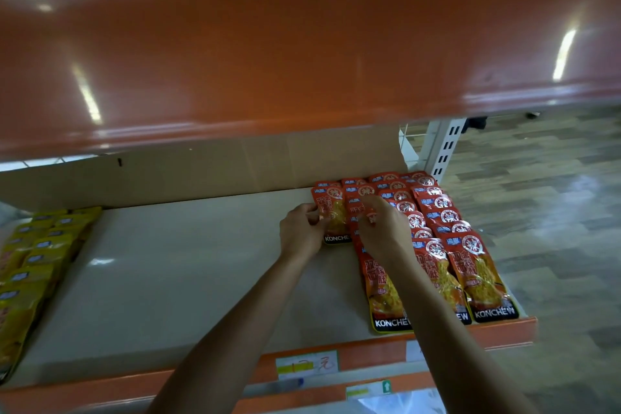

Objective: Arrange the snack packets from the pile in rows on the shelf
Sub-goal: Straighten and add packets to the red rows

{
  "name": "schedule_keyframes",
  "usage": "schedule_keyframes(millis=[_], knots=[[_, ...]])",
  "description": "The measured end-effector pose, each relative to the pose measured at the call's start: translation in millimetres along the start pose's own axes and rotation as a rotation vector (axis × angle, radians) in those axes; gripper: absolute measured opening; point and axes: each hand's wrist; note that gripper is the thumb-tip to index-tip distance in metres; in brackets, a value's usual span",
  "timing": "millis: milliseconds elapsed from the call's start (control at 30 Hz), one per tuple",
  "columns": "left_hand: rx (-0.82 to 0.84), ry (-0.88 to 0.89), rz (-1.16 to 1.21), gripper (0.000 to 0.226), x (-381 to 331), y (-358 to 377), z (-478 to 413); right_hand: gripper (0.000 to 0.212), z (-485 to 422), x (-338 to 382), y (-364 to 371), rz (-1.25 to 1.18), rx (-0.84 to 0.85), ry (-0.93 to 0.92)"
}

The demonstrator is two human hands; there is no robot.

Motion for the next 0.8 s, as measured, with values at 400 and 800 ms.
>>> schedule_keyframes(millis=[400,800], knots=[[-0.021,0.068,-0.155,0.033,0.0,-2.4,-5.0,0.040,1.9,-3.8,2.2,0.051,0.045,-0.020],[0.016,0.083,-0.317,0.033,-2.0,-1.2,-8.5,0.039,1.7,-5.8,3.0,0.039,0.036,-0.040]])
Point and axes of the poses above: each hand's wrist, its own z-axis away from the middle knuckle, its own y-axis out of the palm, x = y × z
